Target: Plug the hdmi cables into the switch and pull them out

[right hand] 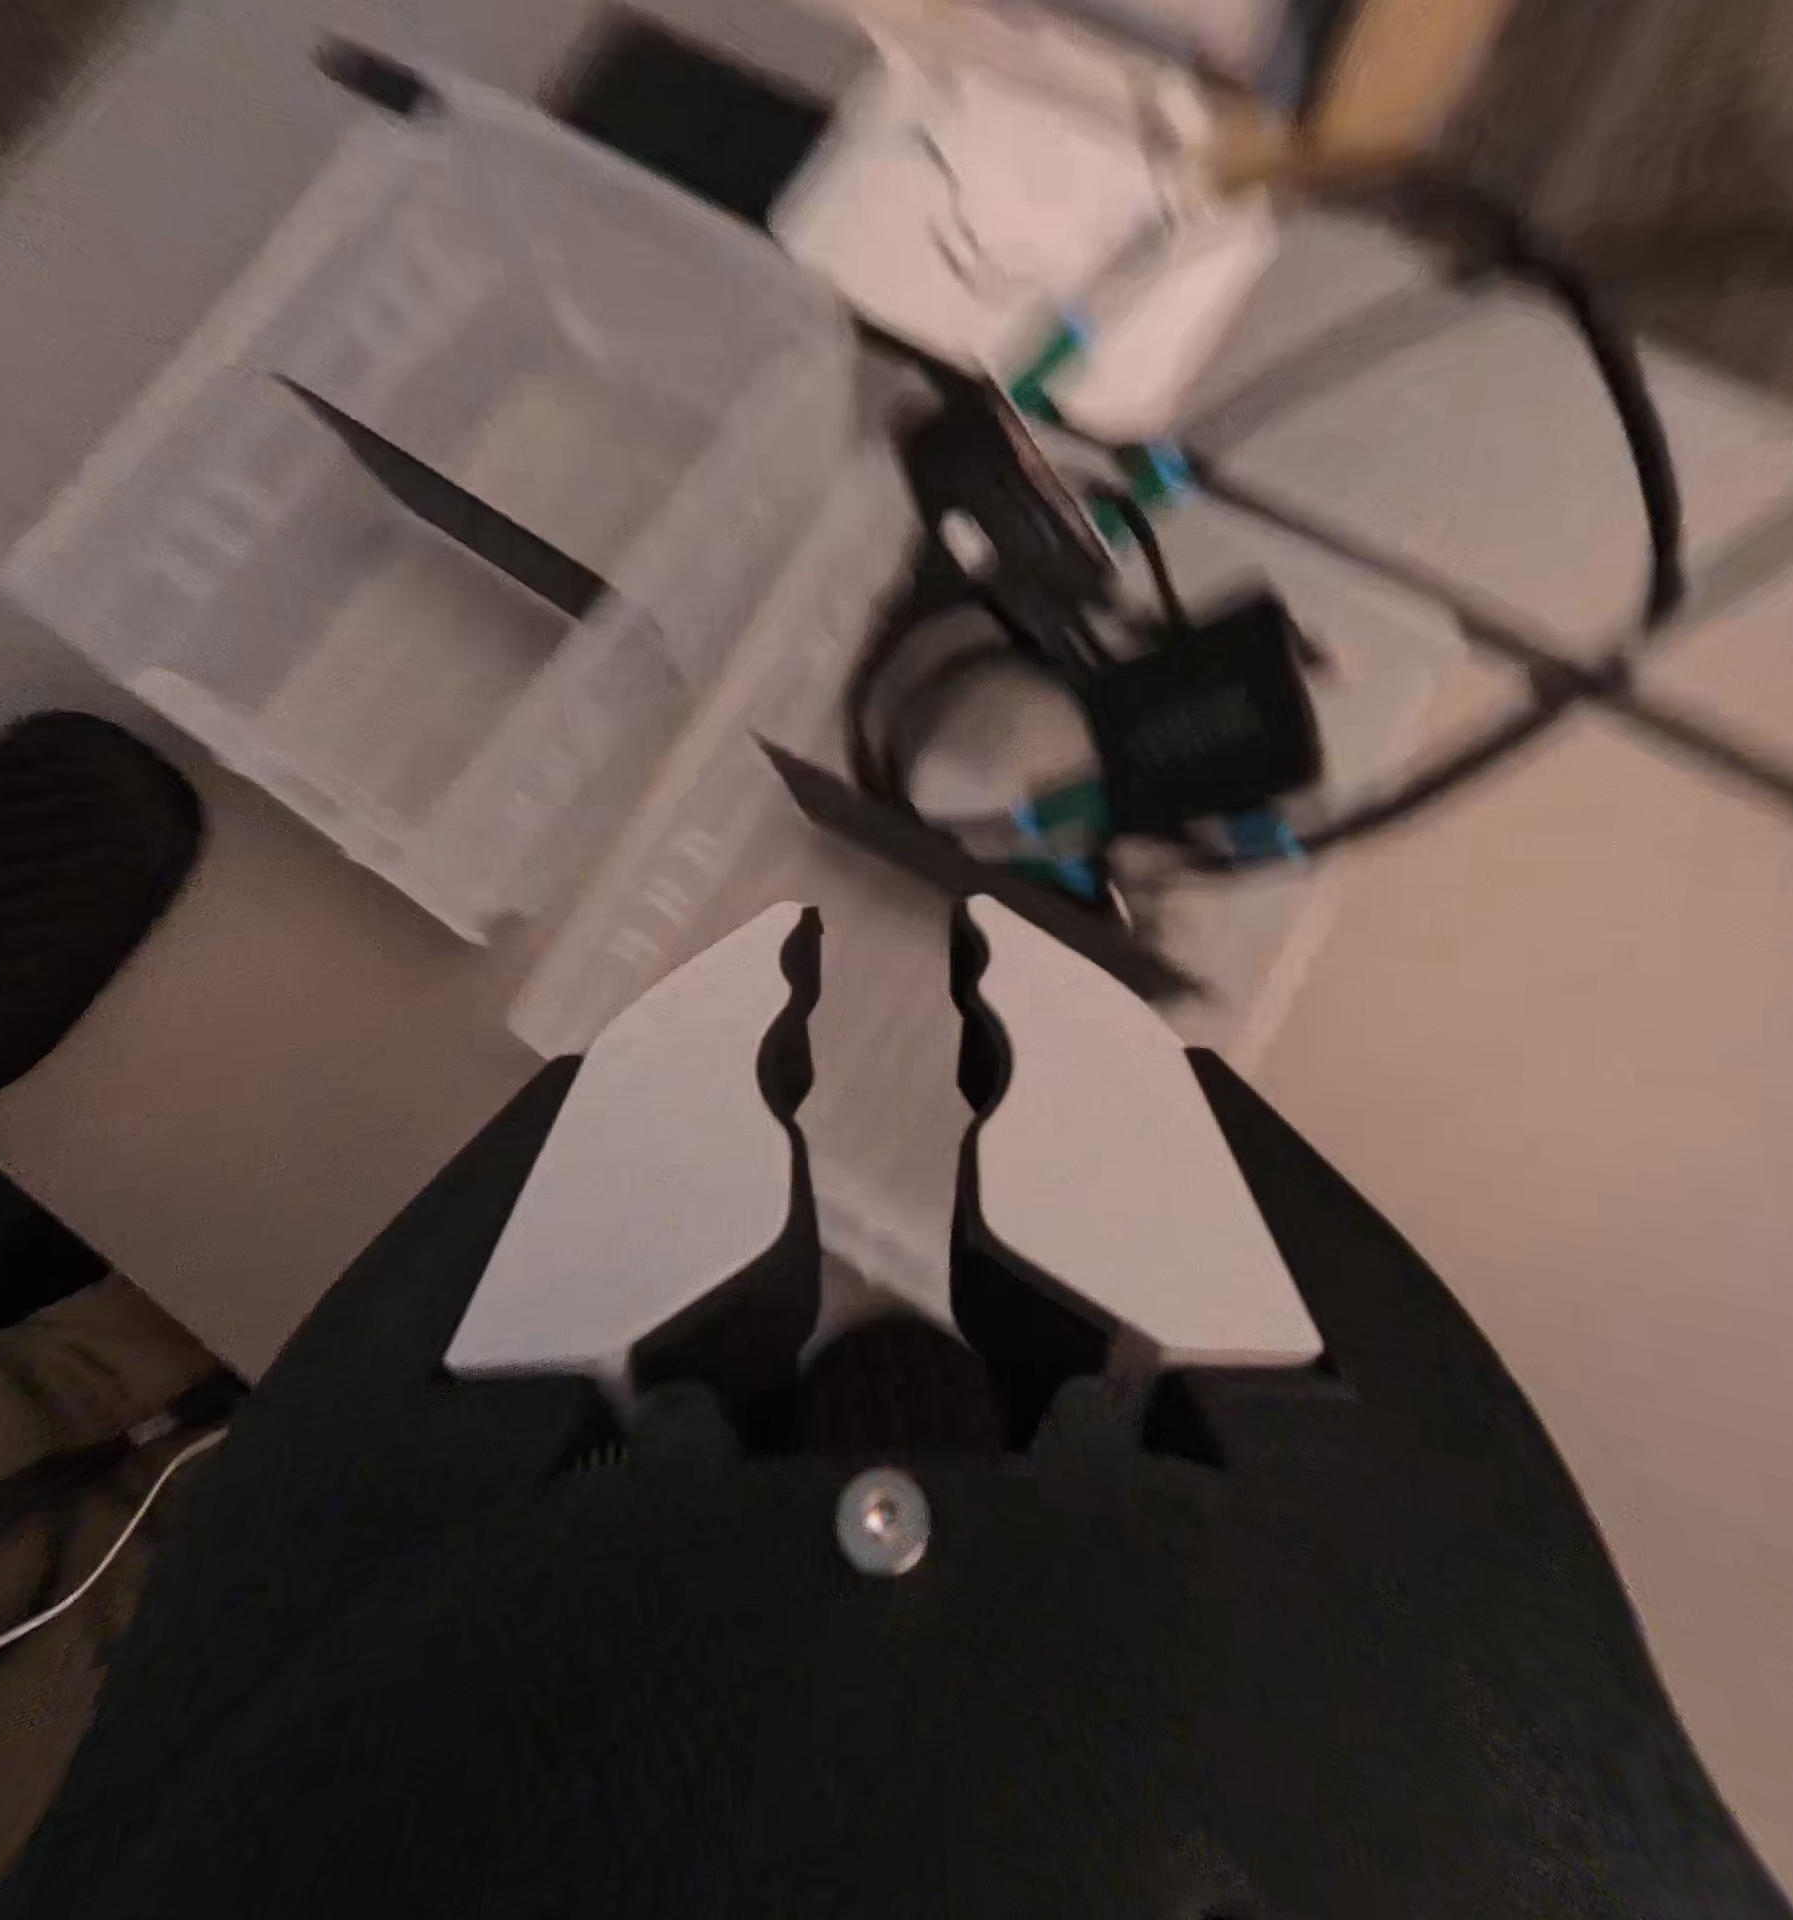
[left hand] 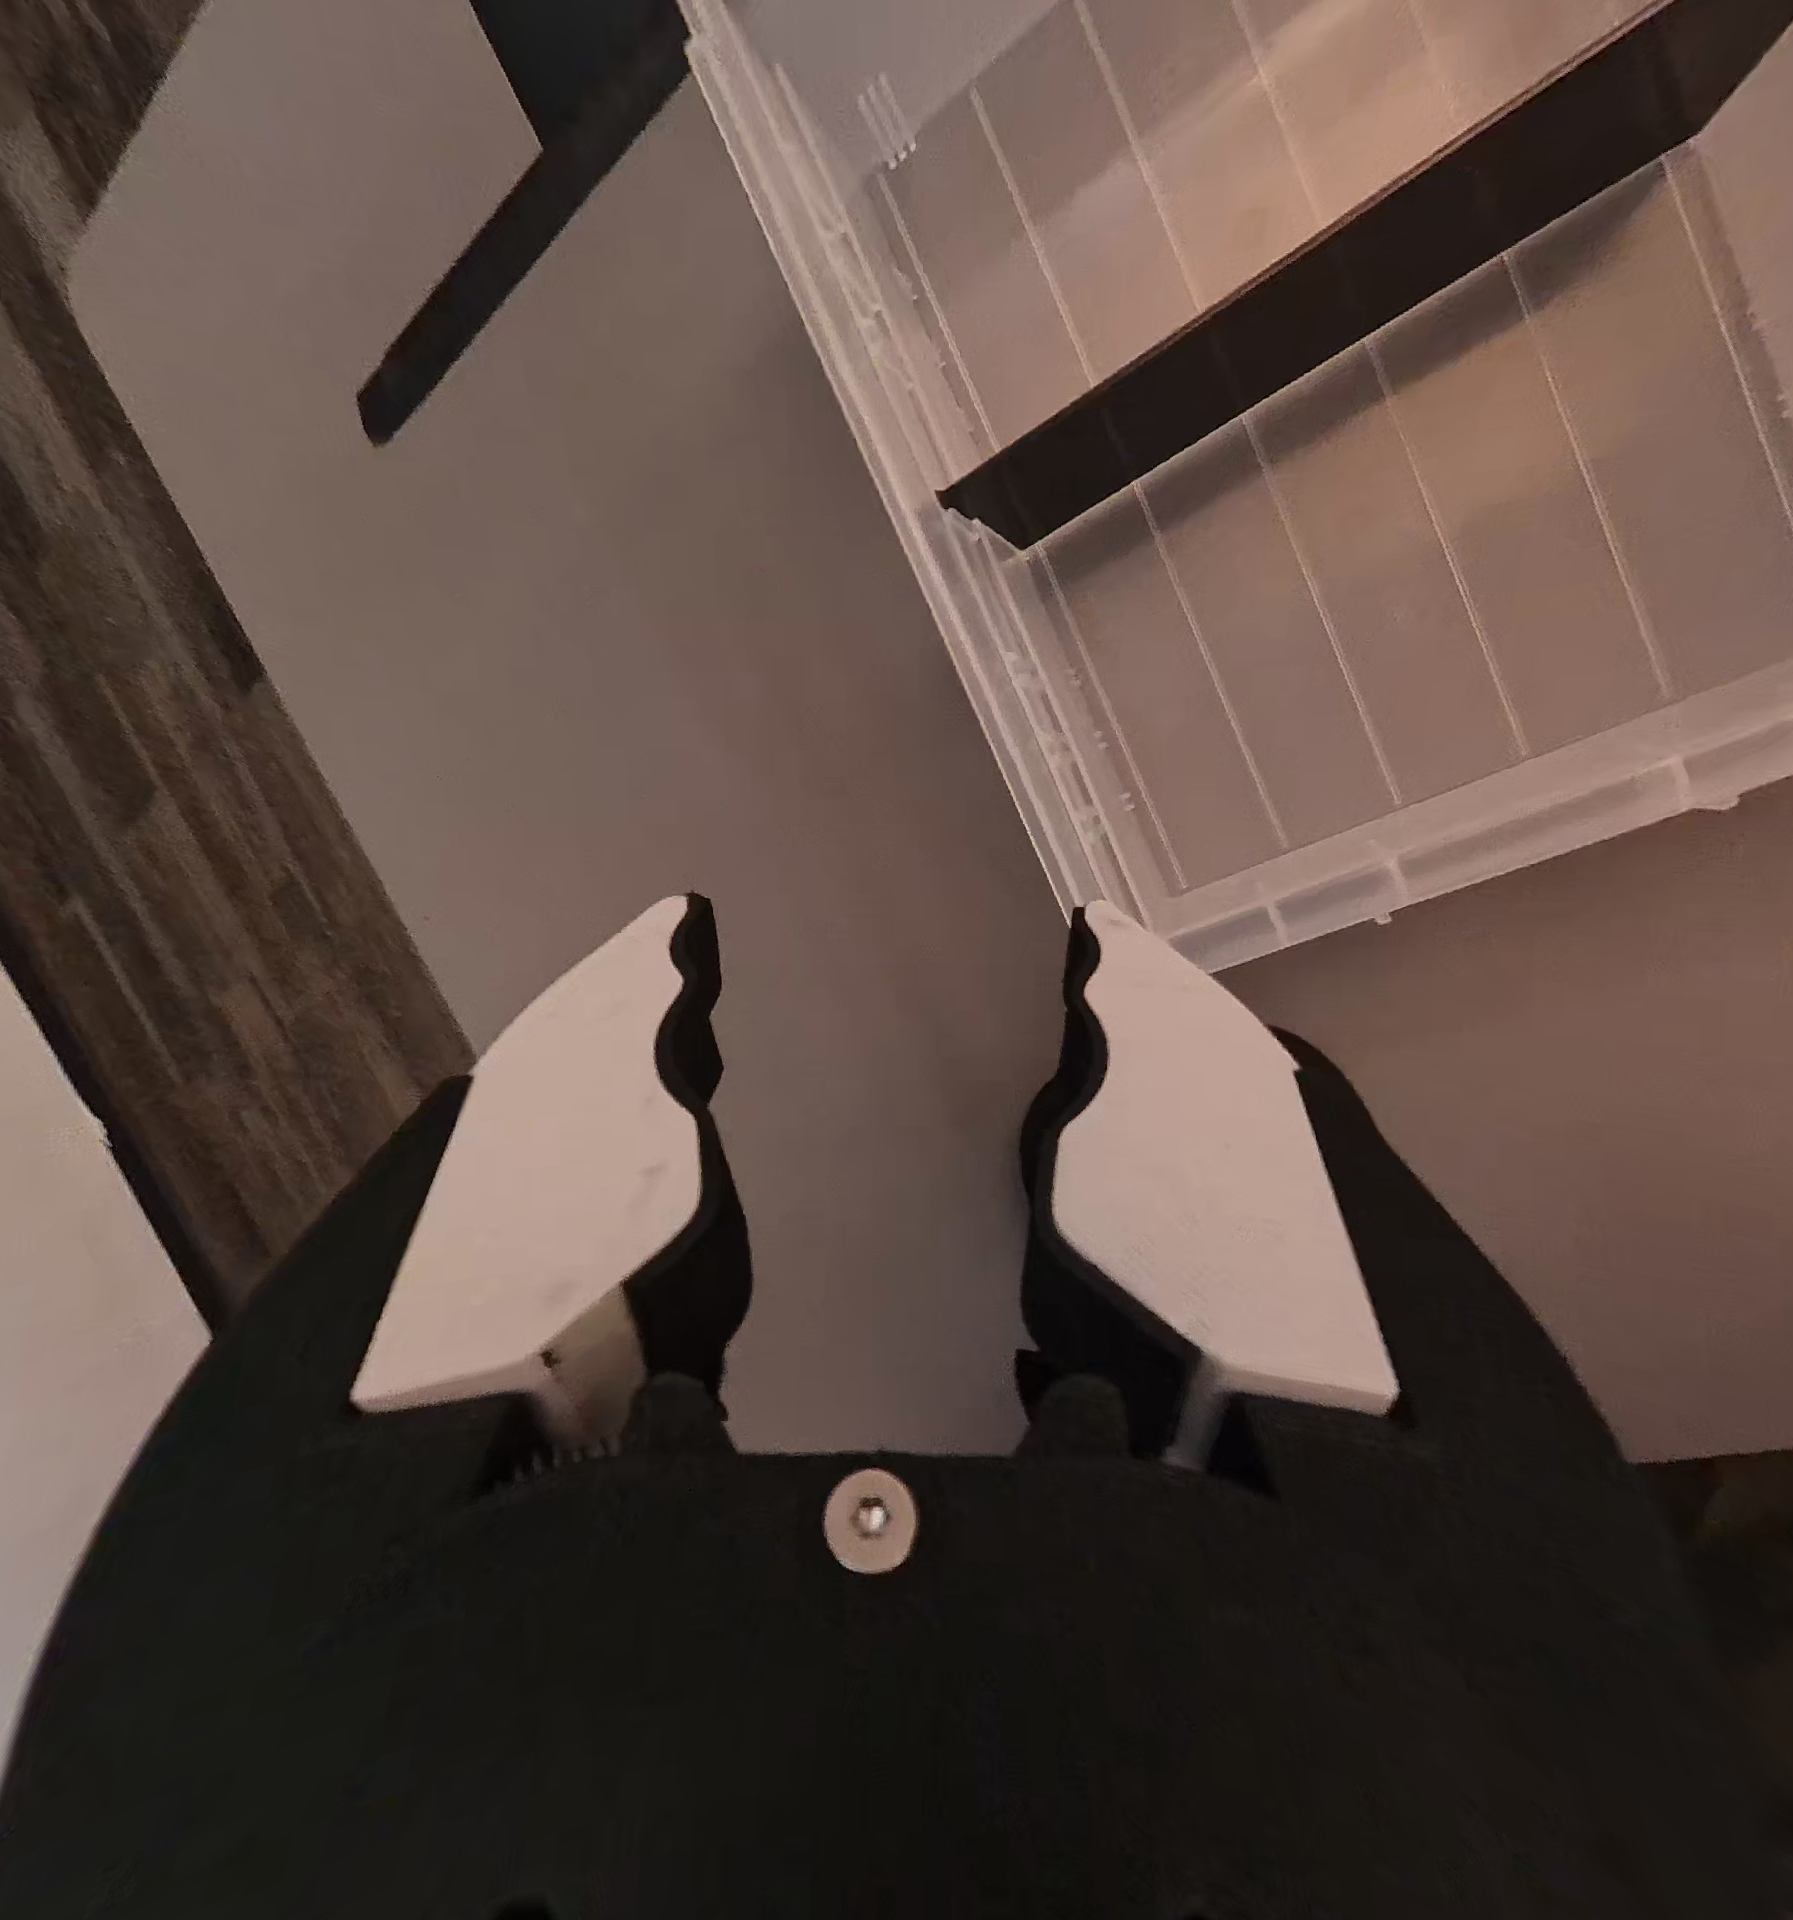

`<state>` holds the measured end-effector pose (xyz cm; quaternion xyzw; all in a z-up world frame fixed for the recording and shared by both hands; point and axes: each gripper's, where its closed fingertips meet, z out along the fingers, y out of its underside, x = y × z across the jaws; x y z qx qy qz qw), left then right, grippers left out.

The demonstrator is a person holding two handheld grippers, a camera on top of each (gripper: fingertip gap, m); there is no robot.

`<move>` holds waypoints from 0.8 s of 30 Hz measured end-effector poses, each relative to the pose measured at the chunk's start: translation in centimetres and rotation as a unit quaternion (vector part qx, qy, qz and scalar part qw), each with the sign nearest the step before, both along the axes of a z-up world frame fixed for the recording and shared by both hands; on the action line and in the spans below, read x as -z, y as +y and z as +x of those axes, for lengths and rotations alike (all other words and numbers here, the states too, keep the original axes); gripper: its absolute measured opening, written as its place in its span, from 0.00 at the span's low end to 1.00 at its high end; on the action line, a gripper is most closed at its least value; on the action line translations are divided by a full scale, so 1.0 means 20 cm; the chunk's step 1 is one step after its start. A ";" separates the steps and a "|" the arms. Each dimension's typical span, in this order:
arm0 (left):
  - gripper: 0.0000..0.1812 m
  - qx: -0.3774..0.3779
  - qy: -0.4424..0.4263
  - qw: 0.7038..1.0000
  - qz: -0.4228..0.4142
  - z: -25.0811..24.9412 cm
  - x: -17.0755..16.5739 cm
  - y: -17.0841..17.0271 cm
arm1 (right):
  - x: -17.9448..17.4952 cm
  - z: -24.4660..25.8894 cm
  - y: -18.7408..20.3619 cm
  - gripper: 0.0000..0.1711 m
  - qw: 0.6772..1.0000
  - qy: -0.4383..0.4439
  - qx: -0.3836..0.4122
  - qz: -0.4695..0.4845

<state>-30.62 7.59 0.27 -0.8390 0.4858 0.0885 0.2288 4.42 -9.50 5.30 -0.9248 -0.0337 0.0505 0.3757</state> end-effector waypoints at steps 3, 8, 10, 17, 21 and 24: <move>0.33 0.016 0.009 1.000 0.018 0.00 -0.02 -0.02 | -0.20 -0.43 0.21 0.42 0.970 0.028 -0.160 0.183; 0.32 0.014 0.010 0.999 0.027 0.00 -0.02 0.00 | 0.09 -0.73 0.45 0.43 0.970 0.083 -0.203 0.107; 0.33 0.020 0.013 0.999 0.026 0.00 -0.02 0.00 | 0.21 -0.74 0.54 0.41 0.977 0.082 -0.188 0.053; 0.31 0.043 0.009 0.998 0.038 0.04 -0.04 -0.03 | 0.58 -0.69 0.59 0.36 0.970 0.090 -0.130 -0.182; 0.31 0.052 0.005 0.998 0.044 0.06 -0.05 -0.04 | 0.69 -0.73 0.58 0.33 0.953 0.110 -0.087 -0.267; 0.32 0.058 0.007 0.997 0.043 0.05 -0.05 -0.06 | 0.77 -0.73 0.59 0.30 0.945 0.111 -0.048 -0.304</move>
